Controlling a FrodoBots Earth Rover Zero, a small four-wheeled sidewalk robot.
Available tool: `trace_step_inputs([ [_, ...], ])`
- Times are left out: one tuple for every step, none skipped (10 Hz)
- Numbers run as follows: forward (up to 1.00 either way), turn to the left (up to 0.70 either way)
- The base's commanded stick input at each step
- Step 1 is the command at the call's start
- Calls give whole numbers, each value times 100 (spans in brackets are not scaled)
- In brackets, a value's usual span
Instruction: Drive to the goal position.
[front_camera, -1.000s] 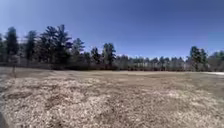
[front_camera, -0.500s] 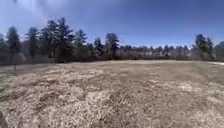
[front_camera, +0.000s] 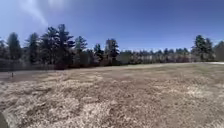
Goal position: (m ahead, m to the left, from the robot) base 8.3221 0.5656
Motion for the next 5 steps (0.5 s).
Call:
trace_step_inputs([
  [70,0],
  [70,0],
  [70,0],
  [70,0],
  [70,0],
])
